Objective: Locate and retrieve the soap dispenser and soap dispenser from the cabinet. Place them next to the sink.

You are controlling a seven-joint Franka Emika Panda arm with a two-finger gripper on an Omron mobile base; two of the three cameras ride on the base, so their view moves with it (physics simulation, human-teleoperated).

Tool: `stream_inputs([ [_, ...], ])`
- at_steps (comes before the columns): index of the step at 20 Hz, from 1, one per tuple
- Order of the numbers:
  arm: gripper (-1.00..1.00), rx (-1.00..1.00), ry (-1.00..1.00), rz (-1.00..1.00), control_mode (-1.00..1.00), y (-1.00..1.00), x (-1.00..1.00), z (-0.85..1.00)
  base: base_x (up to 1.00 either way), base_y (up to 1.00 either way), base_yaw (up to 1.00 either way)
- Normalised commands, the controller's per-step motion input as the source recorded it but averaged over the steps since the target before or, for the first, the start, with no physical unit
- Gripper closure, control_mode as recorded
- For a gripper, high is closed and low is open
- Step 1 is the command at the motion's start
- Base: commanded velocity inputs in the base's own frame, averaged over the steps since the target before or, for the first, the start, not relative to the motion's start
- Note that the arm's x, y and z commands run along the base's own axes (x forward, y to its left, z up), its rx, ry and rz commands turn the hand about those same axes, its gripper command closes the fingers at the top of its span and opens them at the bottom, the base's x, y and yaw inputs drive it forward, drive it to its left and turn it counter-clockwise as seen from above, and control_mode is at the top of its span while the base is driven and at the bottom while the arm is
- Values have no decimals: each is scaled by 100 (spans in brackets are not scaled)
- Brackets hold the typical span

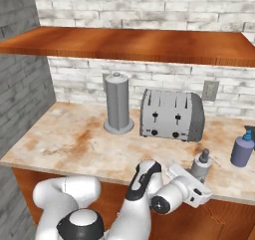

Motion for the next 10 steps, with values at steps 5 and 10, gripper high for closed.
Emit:
stream_inputs([
  [5, 100, -7, 1, 1, -100, -21, 13, -12, 0, 0, 0],
  [10, 100, -11, 1, 0, -100, -22, 16, -4, 0, 0, 0],
])
